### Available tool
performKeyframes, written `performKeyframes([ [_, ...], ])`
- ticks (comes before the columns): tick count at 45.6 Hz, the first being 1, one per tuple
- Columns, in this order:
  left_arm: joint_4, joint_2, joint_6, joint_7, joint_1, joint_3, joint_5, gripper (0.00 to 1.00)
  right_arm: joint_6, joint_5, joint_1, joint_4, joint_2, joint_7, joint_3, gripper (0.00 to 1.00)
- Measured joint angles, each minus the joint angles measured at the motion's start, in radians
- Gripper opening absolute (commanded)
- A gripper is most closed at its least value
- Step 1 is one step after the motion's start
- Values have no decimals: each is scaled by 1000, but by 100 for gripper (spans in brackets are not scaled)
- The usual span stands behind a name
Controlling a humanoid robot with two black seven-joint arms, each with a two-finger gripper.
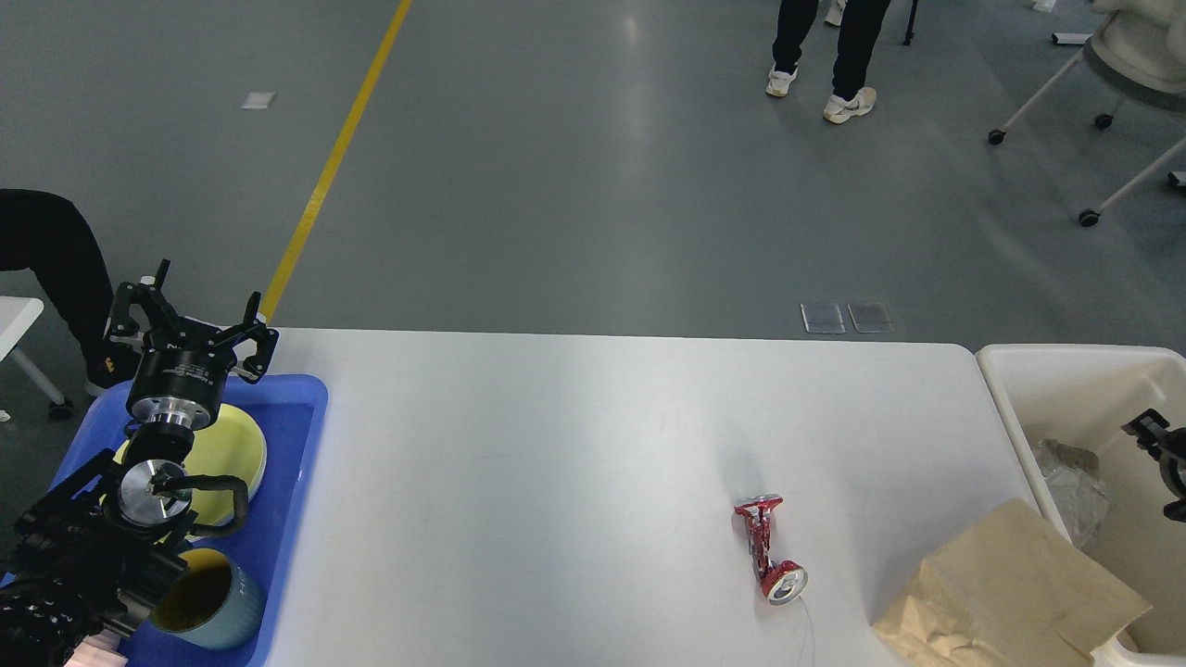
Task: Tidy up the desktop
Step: 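Lower the right gripper down to the brown paper bag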
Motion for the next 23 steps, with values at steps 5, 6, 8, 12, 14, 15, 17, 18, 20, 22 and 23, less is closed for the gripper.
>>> performKeyframes([
  [5,0,0,0,0,0,0,0,97,41,-1,108,72,-5,-1,-77,100],
  [6,0,0,0,0,0,0,0,97,51,-1,135,88,-7,-1,-102,100],
  [8,0,0,0,0,0,0,0,97,70,1,202,131,-9,0,-161,100],
  [12,0,0,0,0,0,0,0,97,93,2,368,258,-11,4,-279,100],
  [14,0,0,0,0,0,0,0,97,107,3,429,315,-14,4,-310,100],
  [15,0,0,0,0,0,0,0,97,117,3,461,346,-15,4,-324,100],
  [17,0,0,0,0,0,0,0,97,150,2,531,412,-16,5,-349,100],
  [18,0,0,0,0,0,0,0,97,169,2,560,439,-17,5,-360,100],
  [20,0,0,0,0,0,0,0,97,214,3,614,491,-18,5,-378,100],
  [22,0,0,0,0,0,0,0,97,270,3,671,538,-18,6,-391,100],
  [23,0,0,0,0,0,0,0,97,298,3,695,556,-18,6,-395,100],
])
